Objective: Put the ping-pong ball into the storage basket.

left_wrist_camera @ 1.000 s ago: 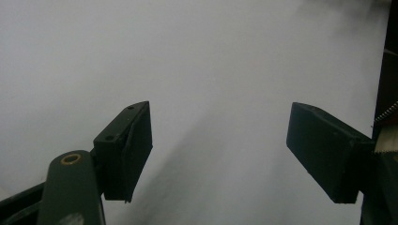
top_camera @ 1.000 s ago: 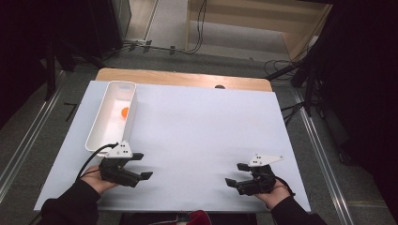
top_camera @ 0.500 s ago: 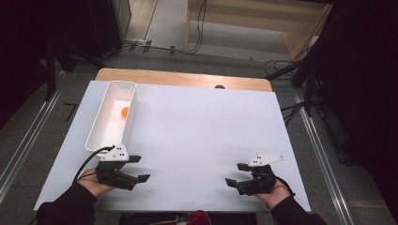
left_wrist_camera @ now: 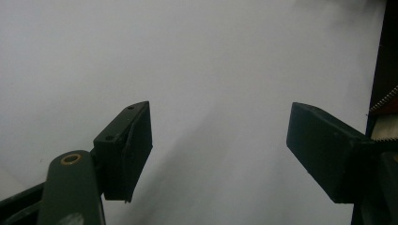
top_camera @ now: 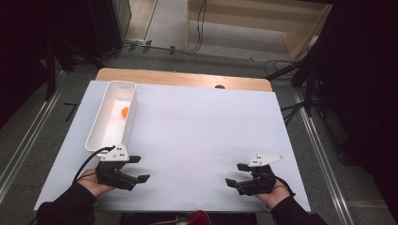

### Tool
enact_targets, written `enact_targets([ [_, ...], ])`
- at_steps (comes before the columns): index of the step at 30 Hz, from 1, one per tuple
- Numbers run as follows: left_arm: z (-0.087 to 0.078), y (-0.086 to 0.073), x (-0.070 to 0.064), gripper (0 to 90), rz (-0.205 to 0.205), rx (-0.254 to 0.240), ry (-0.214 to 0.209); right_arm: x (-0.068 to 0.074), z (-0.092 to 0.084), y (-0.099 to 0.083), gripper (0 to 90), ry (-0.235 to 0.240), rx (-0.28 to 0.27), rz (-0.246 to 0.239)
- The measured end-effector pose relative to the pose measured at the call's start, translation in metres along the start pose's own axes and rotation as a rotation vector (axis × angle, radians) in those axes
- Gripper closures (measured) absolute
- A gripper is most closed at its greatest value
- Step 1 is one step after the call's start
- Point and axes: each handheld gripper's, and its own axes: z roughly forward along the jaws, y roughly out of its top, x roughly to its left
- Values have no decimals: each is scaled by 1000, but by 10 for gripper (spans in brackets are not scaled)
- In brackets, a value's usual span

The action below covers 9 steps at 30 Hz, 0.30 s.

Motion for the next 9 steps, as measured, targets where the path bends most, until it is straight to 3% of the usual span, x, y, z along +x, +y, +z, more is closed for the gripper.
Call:
enact_targets([
  [9,3,-1,0,232,20,12,3,-1,1,0,194,-2,7,-3],
])
